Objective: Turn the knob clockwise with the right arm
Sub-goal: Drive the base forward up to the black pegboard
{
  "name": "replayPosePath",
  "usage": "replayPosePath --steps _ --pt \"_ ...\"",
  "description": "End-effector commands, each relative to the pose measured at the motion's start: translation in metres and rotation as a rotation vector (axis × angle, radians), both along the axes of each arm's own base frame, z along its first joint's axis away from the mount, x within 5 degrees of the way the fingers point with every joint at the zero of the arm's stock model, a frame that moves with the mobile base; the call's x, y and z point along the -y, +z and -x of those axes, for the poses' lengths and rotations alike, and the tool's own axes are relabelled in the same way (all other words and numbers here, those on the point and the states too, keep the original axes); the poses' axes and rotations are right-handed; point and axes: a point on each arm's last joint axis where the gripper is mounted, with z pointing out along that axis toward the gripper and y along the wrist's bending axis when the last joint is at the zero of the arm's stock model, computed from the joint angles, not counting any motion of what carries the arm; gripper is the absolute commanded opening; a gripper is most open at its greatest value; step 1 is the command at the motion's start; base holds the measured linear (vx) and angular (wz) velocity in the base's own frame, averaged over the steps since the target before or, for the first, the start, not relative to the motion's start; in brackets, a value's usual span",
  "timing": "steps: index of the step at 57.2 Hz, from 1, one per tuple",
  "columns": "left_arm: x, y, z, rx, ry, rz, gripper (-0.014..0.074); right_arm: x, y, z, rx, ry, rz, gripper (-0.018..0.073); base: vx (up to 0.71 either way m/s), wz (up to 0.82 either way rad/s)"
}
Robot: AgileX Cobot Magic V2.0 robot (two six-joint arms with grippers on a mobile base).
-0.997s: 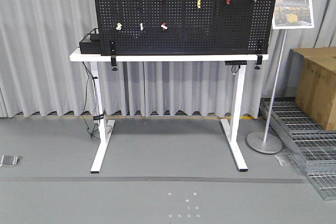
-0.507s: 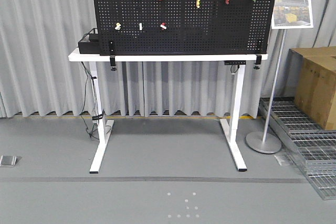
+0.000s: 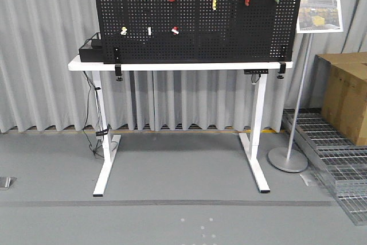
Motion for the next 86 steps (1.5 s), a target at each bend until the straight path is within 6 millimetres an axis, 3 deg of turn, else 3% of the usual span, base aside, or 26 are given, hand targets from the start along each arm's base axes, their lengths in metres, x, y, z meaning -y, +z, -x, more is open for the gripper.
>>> replayPosePath --steps 1,41,86 --pt "-0.0010 0.0030 -0.0001 0.068 0.011 0.016 -0.0006 0.0001 0.0059 0.0013 0.085 -0.004 0.006 -0.0009 0.17 0.03" --pt "-0.0010 0.0030 -0.0001 0.068 0.011 0.016 -0.0006 0.0001 0.0059 0.0013 0.085 -0.004 0.006 -0.0009 0.22 -0.05" --pt "-0.0010 0.0030 -0.0001 0.068 0.011 0.016 -0.0006 0.0001 0.0059 0.0013 0.085 -0.004 0.006 -0.0009 0.41 0.07"
